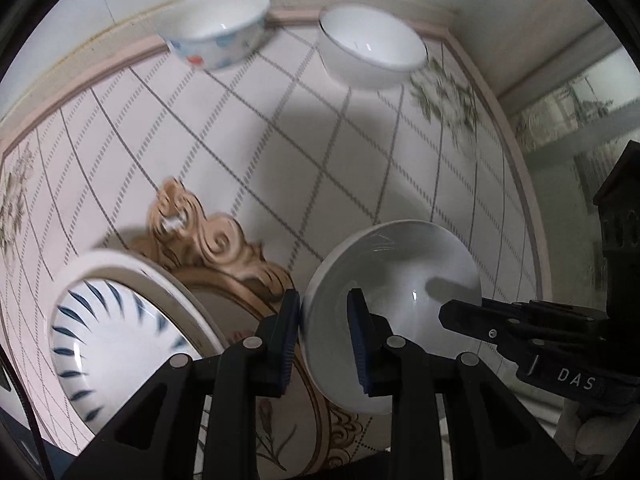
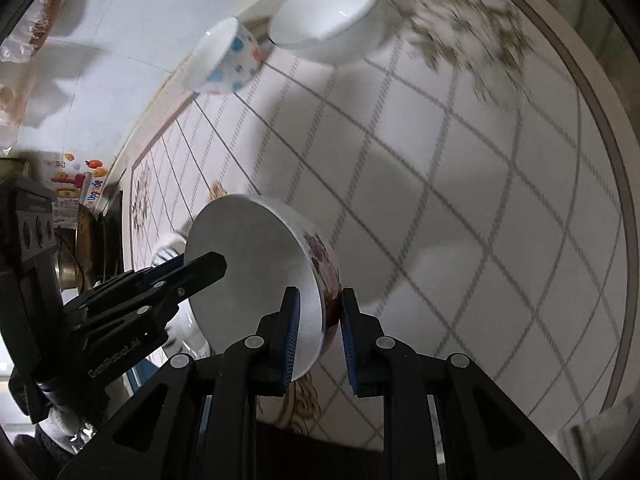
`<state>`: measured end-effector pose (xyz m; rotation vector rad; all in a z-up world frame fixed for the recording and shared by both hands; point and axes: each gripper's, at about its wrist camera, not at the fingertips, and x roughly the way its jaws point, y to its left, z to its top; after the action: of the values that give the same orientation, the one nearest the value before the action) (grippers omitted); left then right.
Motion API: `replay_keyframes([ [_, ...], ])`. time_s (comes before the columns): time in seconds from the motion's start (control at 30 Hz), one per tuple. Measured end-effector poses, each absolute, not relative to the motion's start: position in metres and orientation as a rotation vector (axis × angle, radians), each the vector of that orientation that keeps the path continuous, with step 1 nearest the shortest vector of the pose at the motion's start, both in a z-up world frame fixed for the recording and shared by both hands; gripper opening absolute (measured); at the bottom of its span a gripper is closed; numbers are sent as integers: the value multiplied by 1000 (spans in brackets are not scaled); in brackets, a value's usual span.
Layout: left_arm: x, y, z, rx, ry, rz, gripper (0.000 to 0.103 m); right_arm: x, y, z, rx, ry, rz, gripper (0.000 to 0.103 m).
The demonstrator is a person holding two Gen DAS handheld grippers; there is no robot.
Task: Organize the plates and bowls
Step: 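Lift the pink-floral bowl with the right tool toward the other bowls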
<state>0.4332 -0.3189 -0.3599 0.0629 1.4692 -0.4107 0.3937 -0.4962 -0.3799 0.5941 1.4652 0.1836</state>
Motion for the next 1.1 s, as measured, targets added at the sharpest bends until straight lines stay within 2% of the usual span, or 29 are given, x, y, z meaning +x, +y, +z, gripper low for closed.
replay_keyframes([
  [0.2, 423, -331, -378, 106, 1496, -417, 22, 371, -504, -401, 640, 1496, 150, 22],
  [0.53, 420, -346, -385, 145, 1491, -410, 22, 363, -514, -406, 667, 1497, 146, 22],
  [0.77, 435, -325, -323, 51, 1373, -384, 23, 370, -548, -371, 719, 1414, 148, 23],
  [0.83, 451, -323, -305, 16, 1337, -390, 27, 379, -564, -355, 726, 1368, 135, 27],
  [0.87, 464, -324, -300, -4, 1327, -392, 34, 387, -572, -348, 727, 1346, 129, 35],
  [0.9, 480, -327, -297, -20, 1315, -381, 35, 396, -580, -342, 731, 1320, 119, 42],
  [1.1, 567, -342, -316, -93, 1357, -337, 35, 474, -608, -327, 744, 1220, 94, 44],
])
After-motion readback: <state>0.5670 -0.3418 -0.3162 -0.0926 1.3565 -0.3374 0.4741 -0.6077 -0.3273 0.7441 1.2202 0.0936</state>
